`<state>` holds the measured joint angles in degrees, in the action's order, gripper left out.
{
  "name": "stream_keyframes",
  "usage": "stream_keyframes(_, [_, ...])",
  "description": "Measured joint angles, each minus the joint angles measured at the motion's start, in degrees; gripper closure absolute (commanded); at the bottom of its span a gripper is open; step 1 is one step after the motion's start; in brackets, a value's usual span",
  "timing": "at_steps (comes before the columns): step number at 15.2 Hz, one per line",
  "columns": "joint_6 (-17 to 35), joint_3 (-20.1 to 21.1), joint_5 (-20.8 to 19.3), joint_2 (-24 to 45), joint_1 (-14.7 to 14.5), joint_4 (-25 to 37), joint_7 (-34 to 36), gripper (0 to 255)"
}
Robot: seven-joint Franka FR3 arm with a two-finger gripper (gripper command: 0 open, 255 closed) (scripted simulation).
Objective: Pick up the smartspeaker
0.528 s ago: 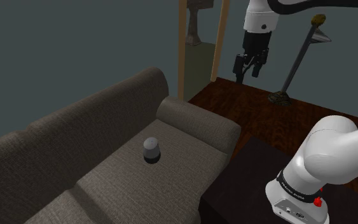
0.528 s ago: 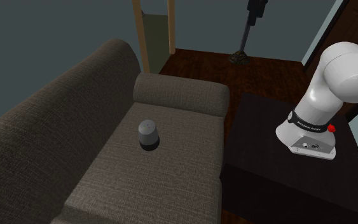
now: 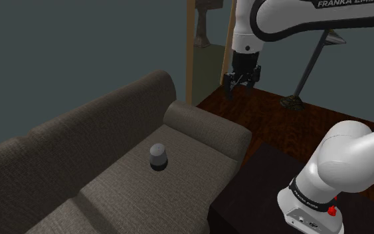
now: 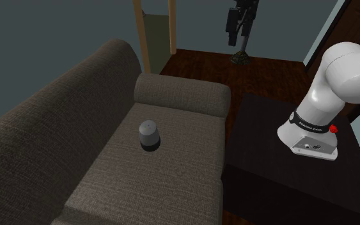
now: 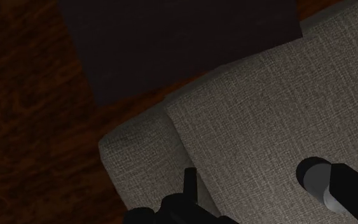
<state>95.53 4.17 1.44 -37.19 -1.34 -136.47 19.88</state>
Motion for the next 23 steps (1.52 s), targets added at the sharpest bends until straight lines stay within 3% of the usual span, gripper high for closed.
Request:
stream_keyframes(5, [8.40, 4.34, 2.01, 6.09, 0.03, -2.19, 8.36, 0])
stream_keyframes(11, [17.52, 9.56, 2.40, 18.16, 0.44, 0.89, 19.19, 0])
stream_keyframes(17, [25.35, 13.21, -0.36, 31.19, 0.84, 5.85, 30.37, 0])
stream_keyframes(23, [30.60, 14.04, -5.54, 44.97, 0.07, 13.55, 41.50, 0])
